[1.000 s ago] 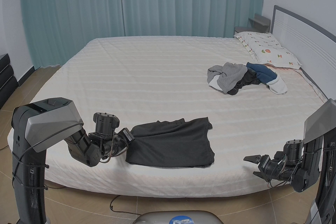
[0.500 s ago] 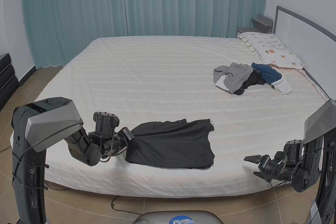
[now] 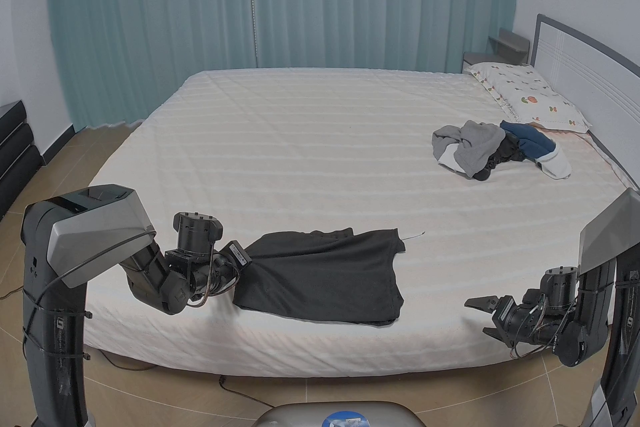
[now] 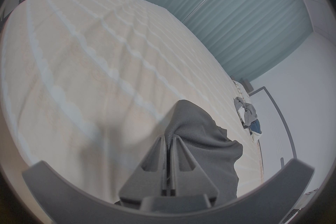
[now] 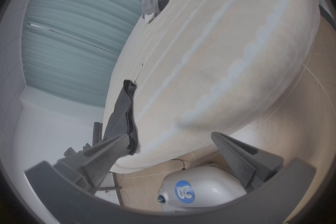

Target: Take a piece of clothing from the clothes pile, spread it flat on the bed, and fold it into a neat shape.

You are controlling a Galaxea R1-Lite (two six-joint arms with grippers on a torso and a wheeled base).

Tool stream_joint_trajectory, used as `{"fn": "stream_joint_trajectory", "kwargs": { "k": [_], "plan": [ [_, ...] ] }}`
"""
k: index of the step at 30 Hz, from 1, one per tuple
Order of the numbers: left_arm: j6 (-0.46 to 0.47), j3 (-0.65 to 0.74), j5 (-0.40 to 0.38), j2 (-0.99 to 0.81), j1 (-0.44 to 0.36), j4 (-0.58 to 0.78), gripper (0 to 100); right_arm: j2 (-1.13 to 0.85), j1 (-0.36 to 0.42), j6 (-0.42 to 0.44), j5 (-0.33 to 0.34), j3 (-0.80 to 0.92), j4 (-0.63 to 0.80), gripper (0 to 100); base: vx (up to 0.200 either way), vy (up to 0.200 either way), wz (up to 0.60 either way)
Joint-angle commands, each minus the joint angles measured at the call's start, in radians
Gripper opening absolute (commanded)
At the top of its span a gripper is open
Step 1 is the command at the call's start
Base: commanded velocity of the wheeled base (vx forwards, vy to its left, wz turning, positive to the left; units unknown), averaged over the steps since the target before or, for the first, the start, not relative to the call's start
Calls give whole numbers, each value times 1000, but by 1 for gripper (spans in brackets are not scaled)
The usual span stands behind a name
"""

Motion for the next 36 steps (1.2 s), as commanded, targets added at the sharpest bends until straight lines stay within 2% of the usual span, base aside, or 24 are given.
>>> {"fn": "stream_joint_trajectory", "kwargs": {
  "k": [1,24,33,36],
  "plan": [
    [0,0,0,3,2,0,0,2,1,0,1,0,-10,100,0,200,0],
    [0,17,2,-6,-9,43,0,2,1,0,-1,1,-10,100,0,200,0],
    [0,30,5,-9,-13,52,0,3,8,0,-6,1,-10,100,0,0,0],
    [0,34,28,-11,-29,79,0,3,8,0,-6,1,-10,100,0,0,0]
  ]
}}
